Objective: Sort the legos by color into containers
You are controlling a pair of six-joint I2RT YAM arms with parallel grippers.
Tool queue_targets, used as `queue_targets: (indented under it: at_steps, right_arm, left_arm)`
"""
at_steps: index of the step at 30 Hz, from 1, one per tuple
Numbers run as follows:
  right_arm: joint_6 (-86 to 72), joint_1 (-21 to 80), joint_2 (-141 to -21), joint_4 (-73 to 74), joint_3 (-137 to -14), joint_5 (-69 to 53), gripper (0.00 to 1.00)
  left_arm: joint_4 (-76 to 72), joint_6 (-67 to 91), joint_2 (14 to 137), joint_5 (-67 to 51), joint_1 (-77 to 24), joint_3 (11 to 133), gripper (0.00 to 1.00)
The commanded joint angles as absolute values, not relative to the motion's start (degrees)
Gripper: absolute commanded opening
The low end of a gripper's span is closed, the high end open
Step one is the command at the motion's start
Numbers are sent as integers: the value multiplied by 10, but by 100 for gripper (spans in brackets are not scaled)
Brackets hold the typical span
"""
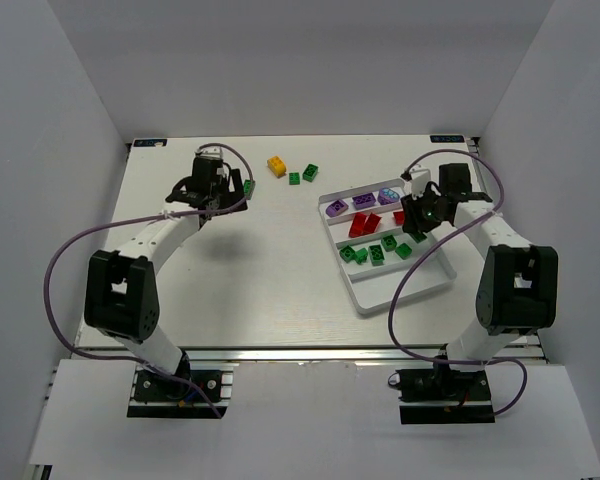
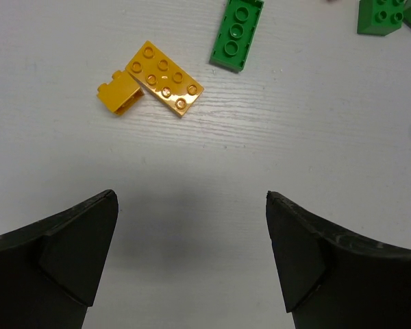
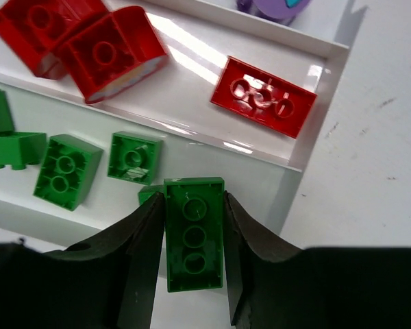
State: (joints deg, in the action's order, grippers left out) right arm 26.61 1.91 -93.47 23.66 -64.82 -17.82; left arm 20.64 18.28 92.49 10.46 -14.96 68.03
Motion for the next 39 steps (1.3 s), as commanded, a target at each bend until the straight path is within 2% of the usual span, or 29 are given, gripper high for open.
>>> queue_targets:
  at_steps: [1, 4, 13, 15, 16, 19, 21, 23, 24, 26, 27, 28, 30, 39]
  right_arm:
    - [254, 9, -950, 219, -657, -148, 36]
    - [258, 7, -962, 224, -664, -149, 45]
    - [269, 6, -936, 234, -677, -191, 63]
    - [276, 6, -924, 244, -686, -210, 70]
    - [290, 7, -919, 248, -692, -220, 89]
    - [315, 7, -883, 229, -671, -254, 89]
    - [289, -20, -855, 166, -644, -292, 90]
    - [307, -36, -873, 190, -668, -356, 88]
    - [318, -40, -887, 260, -693, -419, 71]
    - [348, -42, -918, 320, -753, -466, 49]
    - [348, -42, -918, 322, -755, -488, 34]
    - [345, -41, -913, 307, -750, -494, 30]
    - [335, -42, -891, 275, -719, -505, 29]
    - [324, -41, -864, 240, -689, -520, 38]
  left_arm:
    - [192, 162, 939, 79, -142, 716, 98]
    - [188, 162, 968, 76, -140, 739, 98]
    - [185, 109, 1082, 54, -138, 844, 98]
    - [183, 97, 1100, 49, -138, 862, 98]
    - [179, 87, 1109, 48, -138, 876, 98]
    - [157, 67, 1139, 38, -138, 889, 93]
    - [139, 65, 1160, 35, -139, 900, 89]
    - [119, 65, 1179, 39, -141, 908, 86]
    - [113, 66, 1186, 42, -142, 911, 85]
    - [103, 61, 1200, 54, -148, 920, 82]
    - [103, 57, 1215, 57, -150, 937, 82]
    - [105, 55, 1223, 70, -153, 947, 82]
    - [109, 48, 1249, 80, -160, 975, 81]
    - [129, 48, 1310, 133, -171, 1022, 79]
